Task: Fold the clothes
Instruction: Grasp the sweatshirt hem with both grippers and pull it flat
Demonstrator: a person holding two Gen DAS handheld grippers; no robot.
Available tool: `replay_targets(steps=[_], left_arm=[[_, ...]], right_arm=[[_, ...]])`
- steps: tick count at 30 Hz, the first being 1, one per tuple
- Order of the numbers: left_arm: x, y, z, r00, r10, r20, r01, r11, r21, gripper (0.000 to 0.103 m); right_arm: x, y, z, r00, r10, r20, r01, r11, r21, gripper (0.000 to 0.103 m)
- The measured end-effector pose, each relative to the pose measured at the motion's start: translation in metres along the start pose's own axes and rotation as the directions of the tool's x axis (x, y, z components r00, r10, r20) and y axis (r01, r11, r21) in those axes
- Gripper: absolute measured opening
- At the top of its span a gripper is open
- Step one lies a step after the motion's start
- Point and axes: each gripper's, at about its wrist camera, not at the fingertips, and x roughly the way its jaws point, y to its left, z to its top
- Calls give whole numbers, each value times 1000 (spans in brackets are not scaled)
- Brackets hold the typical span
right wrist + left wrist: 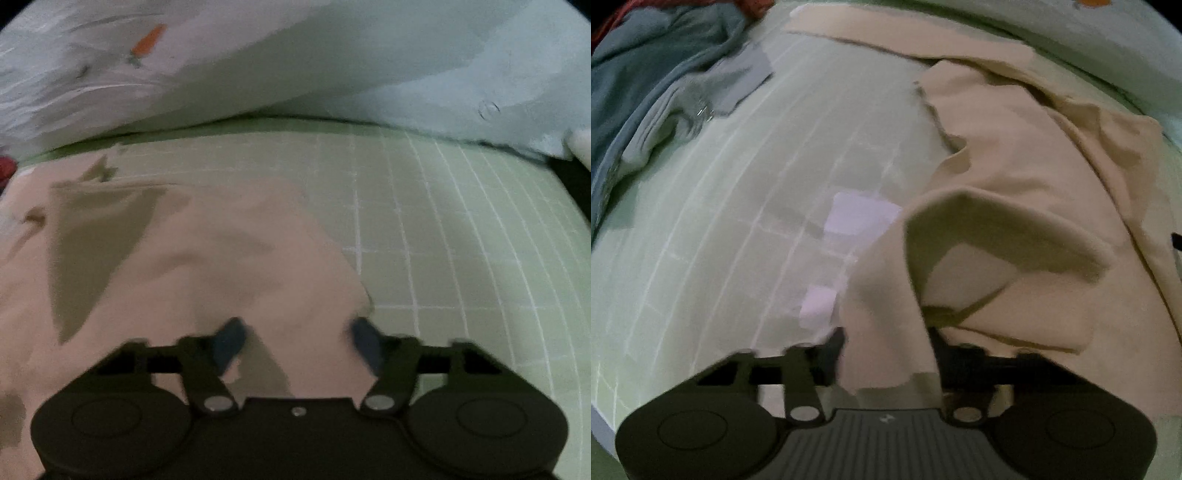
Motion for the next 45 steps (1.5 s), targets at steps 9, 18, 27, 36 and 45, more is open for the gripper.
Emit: replay_targets(steps=[9,18,27,36,45], left_arm=[[18,-32,52,995,60,80,-71,987,143,10],[31,-101,116,977,-5,212,-53,963,265,10],[4,-101,117,955,-43,293,-37,965,261,11],[-15,-8,93,951,32,308,-57,996,71,11],[-47,46,105,918,60,391,-82,996,41,16]], right_arm=[[-11,-34,-9,994,-103,31,100,992,71,10],[-62,-104,-67,920,-387,-54,389,894,221,10],[-129,-106,-141,876,-453,-167,481,787,387,10],[-150,-63,-165,942,-289,-168,334,789,515,11],[-136,28,-157,991,-44,-130,99,884,456,14]])
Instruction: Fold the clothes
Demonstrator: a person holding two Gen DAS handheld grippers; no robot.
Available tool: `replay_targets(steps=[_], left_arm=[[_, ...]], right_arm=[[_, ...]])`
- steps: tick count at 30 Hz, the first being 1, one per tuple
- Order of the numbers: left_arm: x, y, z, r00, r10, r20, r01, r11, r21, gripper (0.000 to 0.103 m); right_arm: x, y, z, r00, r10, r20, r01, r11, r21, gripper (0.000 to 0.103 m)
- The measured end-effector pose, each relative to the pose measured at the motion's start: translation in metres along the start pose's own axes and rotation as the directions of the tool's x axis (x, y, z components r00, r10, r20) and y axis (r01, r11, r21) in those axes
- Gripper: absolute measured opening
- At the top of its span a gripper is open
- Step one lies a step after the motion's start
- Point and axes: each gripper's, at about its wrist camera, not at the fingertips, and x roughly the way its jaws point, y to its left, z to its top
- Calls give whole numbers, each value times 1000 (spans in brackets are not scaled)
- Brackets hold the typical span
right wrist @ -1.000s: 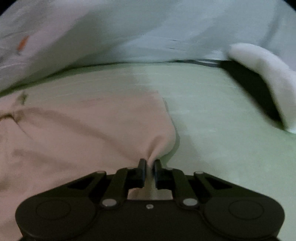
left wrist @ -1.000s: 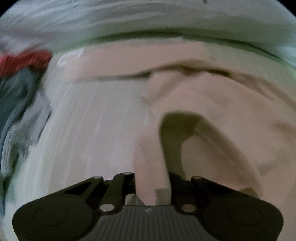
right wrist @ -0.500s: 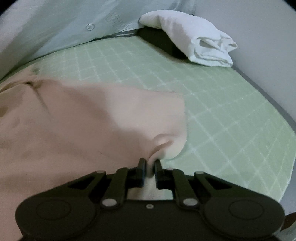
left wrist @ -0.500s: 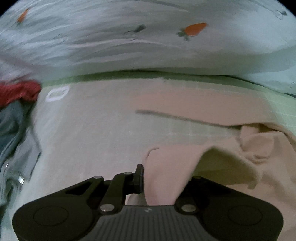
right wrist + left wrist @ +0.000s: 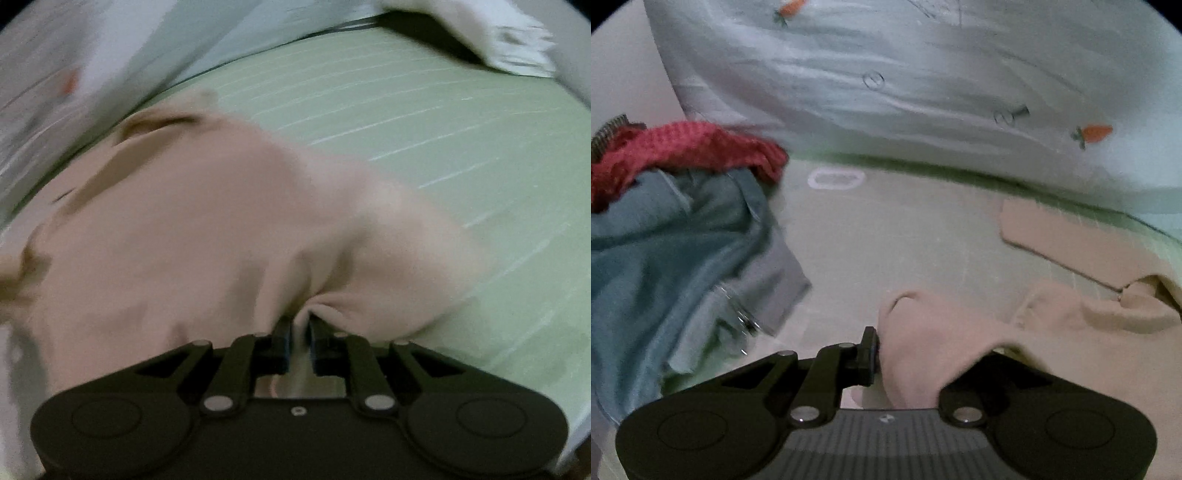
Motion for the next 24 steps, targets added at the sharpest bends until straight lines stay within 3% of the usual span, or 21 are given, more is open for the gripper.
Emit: replay_targets(steps=[2,6,8,10,13,17,24], left_arm=[[-5,5,-4,1000,3,-20,-3,1000,-18,34],[-11,15,-26,997,-28,-66,24,998,-61,55],[-16,19,-42,996,-48,-79,41,996,-83,67],[-24,18,-62,992,-84,-98,74,992,-101,68],[-34,10,-91,981,-136,-141,115,983,-144,70],[-42,-20,-131,956,-211,-205,179,970,-162,70],[-50,-87,-180,918,-247,-310,210,967,-147,70]], right_arm=[[2,22,-10,999,52,-14,-53,997,-60,19],[-1,53,-22,998,65,-27,-69,974,-217,51],[-6,55,-24,999,50,-19,-54,965,-255,60],[-14,50,-22,999,51,16,-45,965,-259,68],[-36,35,-18,989,33,144,1,973,-232,77],[-51,5,-3,967,-27,254,83,974,-213,83],[-21,-45,26,991,-43,127,71,973,-221,89]])
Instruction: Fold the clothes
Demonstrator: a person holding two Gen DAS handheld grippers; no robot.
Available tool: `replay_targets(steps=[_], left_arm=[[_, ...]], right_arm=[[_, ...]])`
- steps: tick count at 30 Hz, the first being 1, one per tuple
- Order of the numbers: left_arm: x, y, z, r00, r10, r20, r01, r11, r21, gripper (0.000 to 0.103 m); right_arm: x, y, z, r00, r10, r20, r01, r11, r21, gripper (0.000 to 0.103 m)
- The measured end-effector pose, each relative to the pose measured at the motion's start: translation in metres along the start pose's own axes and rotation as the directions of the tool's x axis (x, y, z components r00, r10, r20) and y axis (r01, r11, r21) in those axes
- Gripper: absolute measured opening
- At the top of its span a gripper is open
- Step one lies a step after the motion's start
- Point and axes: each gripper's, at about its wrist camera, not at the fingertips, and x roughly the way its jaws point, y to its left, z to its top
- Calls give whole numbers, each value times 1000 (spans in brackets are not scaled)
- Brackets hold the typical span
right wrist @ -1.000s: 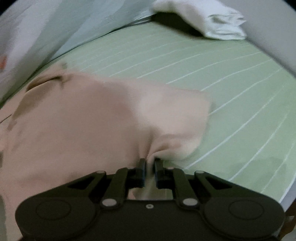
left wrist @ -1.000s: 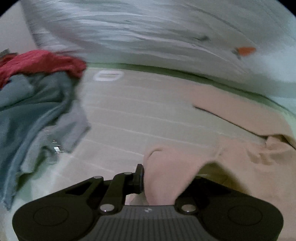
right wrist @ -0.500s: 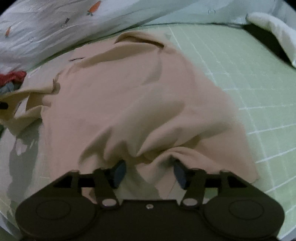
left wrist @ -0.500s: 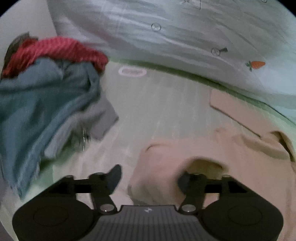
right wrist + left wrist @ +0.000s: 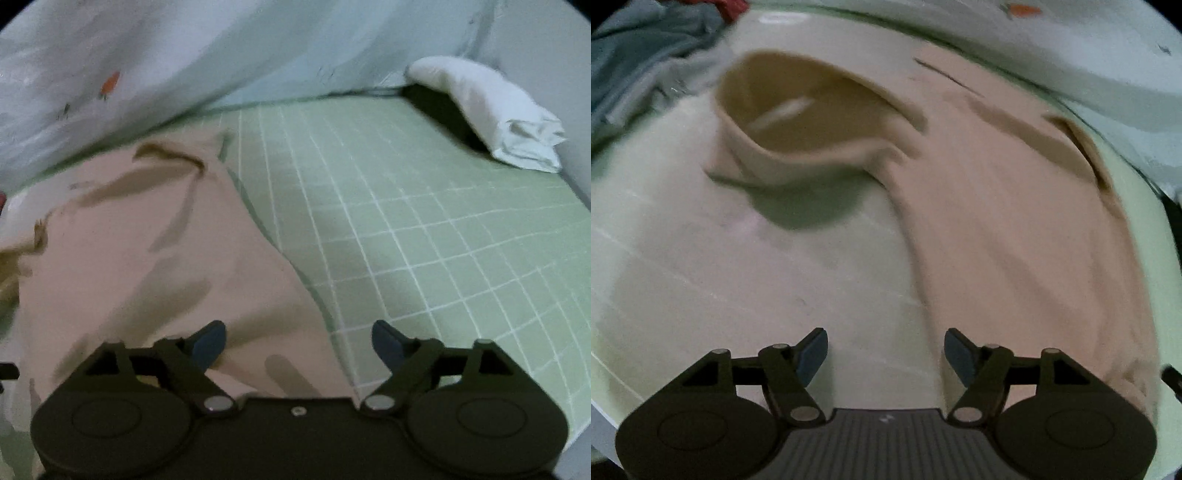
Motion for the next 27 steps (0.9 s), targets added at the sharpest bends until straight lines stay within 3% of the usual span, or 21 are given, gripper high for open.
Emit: replay_targets(steps=[3,6,7,9,10,11,12,13,21,27], left_arm=[[4,-21,-14,1000,21,2,-21,1000,10,70],[5,-37,-27,999,35,32,-36,999,18,68],[6,-41,-31,998,46,43,-47,999,26,63],[6,-50,-37,995,71,65,-74,996,46,42],[7,-54,-40,994,83,76,-87,995,55,19],[7,-55,-42,994,80,80,-84,995,49,10],[7,-52,-42,994,75,84,-78,997,30,8],[7,-50,-42,994,70,89,-71,997,10,6],[0,-26,-22,985,122,119,-121,993,-9,5],[0,-4,4,980,147,133,-151,988,22,5]], right_arm=[[17,-7,3,998,47,-46,-48,999,-25,86],[27,-14,6,989,128,-77,-132,991,-36,63],[29,-15,6,984,155,-87,-159,986,-41,53],[35,-15,5,977,181,-111,-189,980,-65,36],[35,-14,4,977,181,-116,-191,978,-80,30],[35,-13,2,976,185,-114,-196,977,-89,26],[35,-14,1,977,186,-108,-197,976,-95,15],[34,-14,0,978,184,-103,-194,976,-98,10],[14,-26,-23,981,171,-88,-173,985,-17,5],[1,0,-44,972,206,-117,-211,977,-33,5]])
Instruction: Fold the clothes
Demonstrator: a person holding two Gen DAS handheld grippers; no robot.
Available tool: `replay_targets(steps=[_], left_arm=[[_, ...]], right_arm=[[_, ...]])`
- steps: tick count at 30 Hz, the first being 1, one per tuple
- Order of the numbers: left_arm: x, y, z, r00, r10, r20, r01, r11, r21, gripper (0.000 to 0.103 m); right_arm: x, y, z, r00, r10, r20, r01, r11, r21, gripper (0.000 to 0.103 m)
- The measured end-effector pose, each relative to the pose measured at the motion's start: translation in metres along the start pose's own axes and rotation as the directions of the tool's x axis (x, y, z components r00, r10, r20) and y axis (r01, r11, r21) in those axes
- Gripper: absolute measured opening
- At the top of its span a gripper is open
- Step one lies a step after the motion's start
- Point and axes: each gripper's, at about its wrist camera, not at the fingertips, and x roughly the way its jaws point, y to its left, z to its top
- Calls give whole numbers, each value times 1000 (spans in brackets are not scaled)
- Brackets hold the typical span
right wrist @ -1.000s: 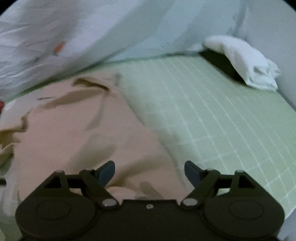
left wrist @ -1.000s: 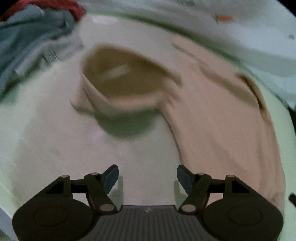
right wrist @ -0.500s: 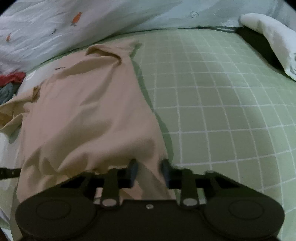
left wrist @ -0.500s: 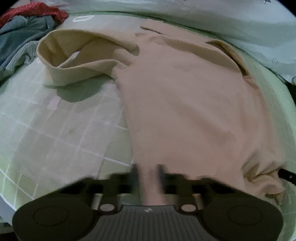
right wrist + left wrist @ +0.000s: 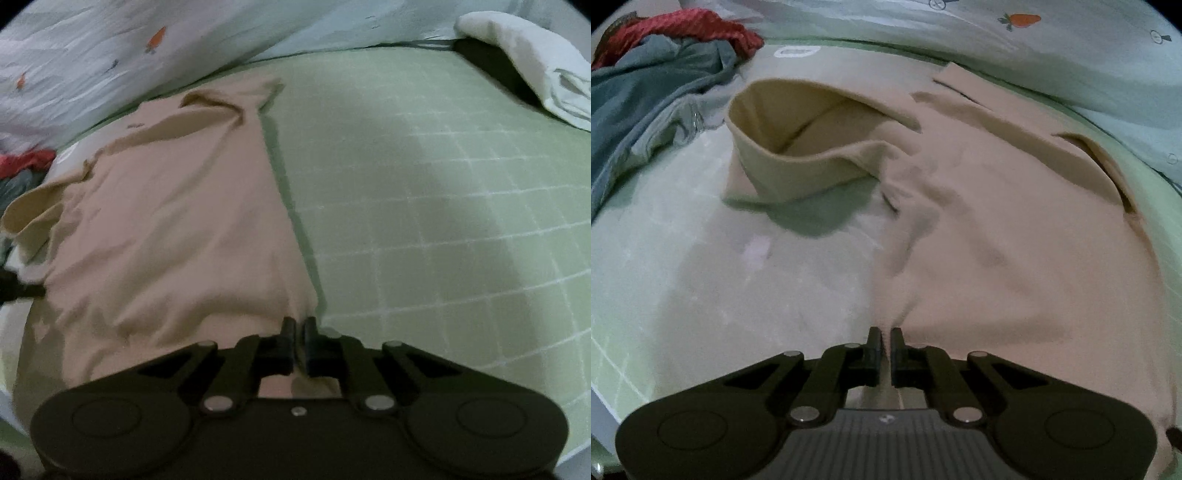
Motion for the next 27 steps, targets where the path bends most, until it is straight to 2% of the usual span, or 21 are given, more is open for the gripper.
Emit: replay_targets(steps=[4,7,8,9,10,12,14,18,22,24,27], left_arm=[[4,8,18,999,25,29,-26,999,39,5],[4,14,27,999,25,28,-27,998,56,6],[5,15,29,1000,22,22,-23,998,59,10],[5,16,30,1000,24,14,-25,998,62,11],[5,16,30,999,33,10,-33,997,63,11],[3,16,28,999,45,7,-46,997,63,15],[0,16,26,999,47,8,-48,997,60,15],[-10,11,24,999,47,22,-48,997,55,23],[-19,-2,24,999,37,39,-40,997,71,47],[-24,-9,24,998,35,51,-39,996,78,51],[-29,-19,22,998,26,64,-31,996,83,63]], right_arm=[[4,27,-7,999,39,-31,-40,997,-64,5],[5,40,-9,999,26,-36,-30,993,-114,9],[4,41,-8,999,15,-32,-19,993,-120,10],[4,42,-8,1000,3,-28,-7,992,-126,16],[3,42,-7,1000,-10,-23,7,992,-129,29],[0,38,-5,999,-48,0,47,992,-118,48],[-6,26,-2,997,-74,29,76,994,-82,53],[-12,6,8,989,-120,82,121,993,-12,75],[-12,-3,18,982,-134,132,136,991,-4,93],[-11,-5,24,979,-137,153,141,990,-19,103],[-7,-4,35,977,-130,170,143,987,-66,103]])
